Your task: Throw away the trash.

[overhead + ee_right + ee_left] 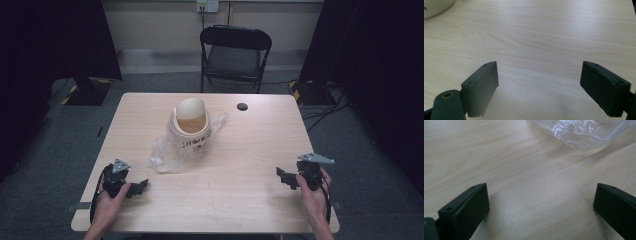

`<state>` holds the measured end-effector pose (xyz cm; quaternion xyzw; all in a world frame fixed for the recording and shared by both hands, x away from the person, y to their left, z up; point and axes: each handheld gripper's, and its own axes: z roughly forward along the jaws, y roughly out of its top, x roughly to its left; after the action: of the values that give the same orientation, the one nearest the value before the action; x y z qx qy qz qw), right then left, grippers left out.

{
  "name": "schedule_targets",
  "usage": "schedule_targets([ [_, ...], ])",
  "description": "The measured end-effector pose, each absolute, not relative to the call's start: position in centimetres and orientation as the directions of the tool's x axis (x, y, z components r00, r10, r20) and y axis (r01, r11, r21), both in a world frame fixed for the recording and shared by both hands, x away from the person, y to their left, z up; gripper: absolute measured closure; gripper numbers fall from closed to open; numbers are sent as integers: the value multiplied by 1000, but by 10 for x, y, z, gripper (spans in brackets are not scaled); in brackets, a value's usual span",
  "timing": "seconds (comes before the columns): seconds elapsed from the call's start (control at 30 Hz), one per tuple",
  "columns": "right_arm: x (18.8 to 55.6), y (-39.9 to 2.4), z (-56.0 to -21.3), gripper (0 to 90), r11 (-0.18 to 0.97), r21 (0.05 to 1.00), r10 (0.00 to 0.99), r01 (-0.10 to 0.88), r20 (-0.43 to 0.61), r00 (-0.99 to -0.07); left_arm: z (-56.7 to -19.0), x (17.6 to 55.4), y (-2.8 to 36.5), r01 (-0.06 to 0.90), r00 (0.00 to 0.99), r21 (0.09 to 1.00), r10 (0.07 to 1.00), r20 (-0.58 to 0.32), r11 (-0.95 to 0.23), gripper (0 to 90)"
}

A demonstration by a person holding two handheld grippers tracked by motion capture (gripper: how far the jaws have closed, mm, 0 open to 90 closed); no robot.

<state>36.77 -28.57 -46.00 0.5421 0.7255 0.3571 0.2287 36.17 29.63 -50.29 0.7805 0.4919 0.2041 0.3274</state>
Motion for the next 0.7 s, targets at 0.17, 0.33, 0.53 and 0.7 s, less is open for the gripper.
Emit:
schedule_targets([
  [0.17,367,-292,-485,147,164,722,957,672,50,-286,-503,362,296,634,433,712,901,-3,-302,0],
  [0.33,365,-289,-493,143,194,702,955,685,24,-296,-503,362,296,634,432,713,902,-5,-299,0],
  [0.53,360,-285,-499,131,201,735,959,647,-15,-281,-503,362,296,634,433,712,901,-3,-302,0],
  [0.7,360,-285,-500,130,202,735,960,647,-16,-281,-503,362,296,634,433,712,901,-3,-302,0],
])
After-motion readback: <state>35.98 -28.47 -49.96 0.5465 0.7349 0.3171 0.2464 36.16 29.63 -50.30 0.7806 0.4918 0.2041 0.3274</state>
